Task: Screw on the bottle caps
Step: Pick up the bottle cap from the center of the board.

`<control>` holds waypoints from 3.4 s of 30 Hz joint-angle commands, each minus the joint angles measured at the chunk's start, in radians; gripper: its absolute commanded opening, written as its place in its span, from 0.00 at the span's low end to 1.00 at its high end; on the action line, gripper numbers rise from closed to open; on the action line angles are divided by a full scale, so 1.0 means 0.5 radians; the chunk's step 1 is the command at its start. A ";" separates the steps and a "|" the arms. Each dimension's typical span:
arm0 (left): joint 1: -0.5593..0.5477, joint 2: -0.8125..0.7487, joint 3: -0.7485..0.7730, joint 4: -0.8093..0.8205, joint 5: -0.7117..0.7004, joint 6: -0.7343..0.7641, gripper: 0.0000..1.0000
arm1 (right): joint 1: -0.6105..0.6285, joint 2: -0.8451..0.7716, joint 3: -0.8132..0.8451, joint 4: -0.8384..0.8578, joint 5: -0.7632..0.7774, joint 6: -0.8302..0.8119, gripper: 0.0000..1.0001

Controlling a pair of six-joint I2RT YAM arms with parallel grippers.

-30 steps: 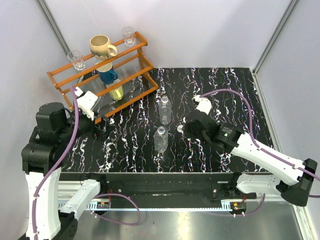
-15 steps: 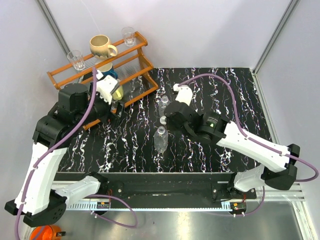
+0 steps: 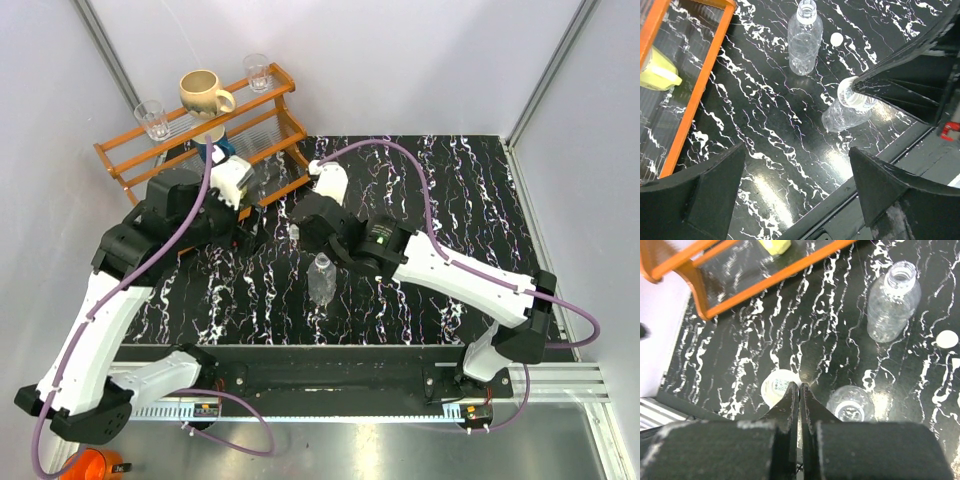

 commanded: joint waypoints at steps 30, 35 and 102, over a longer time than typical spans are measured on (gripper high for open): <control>-0.046 0.188 0.061 0.153 0.045 -0.137 0.65 | 0.102 0.113 0.204 0.239 0.013 -0.050 0.00; -0.061 0.181 0.005 0.159 -0.035 -0.118 0.63 | 0.117 0.107 0.235 0.255 0.016 -0.056 0.00; 0.334 0.347 0.040 1.877 2.483 -1.965 0.01 | 0.546 -1.234 -1.296 2.109 -0.276 -2.137 0.58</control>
